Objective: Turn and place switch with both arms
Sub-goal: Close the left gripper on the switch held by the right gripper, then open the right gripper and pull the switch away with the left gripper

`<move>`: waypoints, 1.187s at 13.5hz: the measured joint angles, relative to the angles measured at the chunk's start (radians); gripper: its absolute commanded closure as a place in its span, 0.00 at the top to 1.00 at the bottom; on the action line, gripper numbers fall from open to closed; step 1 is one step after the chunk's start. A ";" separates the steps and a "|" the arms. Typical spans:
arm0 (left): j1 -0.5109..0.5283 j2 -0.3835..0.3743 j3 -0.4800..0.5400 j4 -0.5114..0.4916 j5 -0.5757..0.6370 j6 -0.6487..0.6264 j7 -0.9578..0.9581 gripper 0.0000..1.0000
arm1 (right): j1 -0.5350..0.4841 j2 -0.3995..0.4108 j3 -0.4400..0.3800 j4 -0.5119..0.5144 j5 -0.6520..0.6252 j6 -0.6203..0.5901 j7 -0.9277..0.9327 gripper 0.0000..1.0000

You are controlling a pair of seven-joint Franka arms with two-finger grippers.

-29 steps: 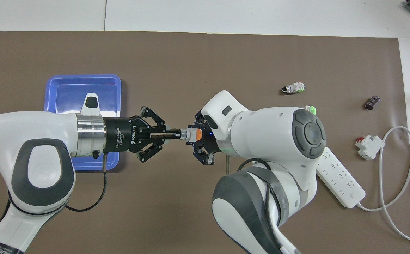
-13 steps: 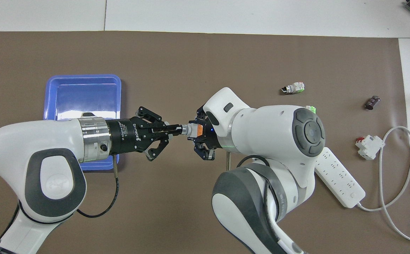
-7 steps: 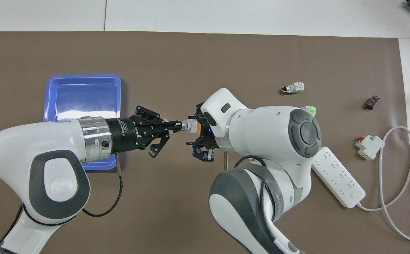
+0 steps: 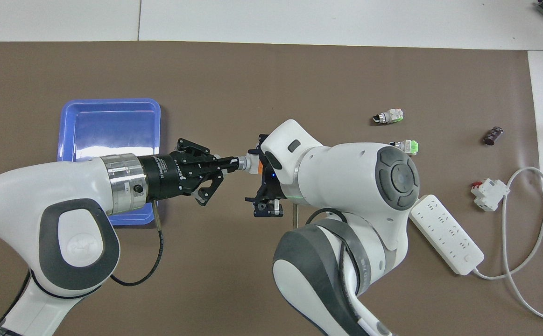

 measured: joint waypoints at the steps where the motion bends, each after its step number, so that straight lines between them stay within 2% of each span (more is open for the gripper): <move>1: -0.005 0.000 -0.001 0.000 0.030 0.008 0.000 0.00 | 0.000 0.000 0.000 0.000 -0.002 -0.006 0.000 1.00; 5: -0.012 0.043 0.009 0.017 0.221 0.125 0.001 0.00 | 0.004 -0.036 0.014 -0.011 -0.047 -0.152 0.008 1.00; 13: 0.005 0.075 0.022 0.048 0.754 0.116 -0.001 0.00 | -0.040 -0.076 0.009 -0.027 -0.109 -0.270 0.019 1.00; 16: 0.046 0.077 0.025 0.049 0.970 0.056 0.047 0.00 | -0.077 -0.109 0.008 -0.027 -0.130 -0.341 0.019 1.00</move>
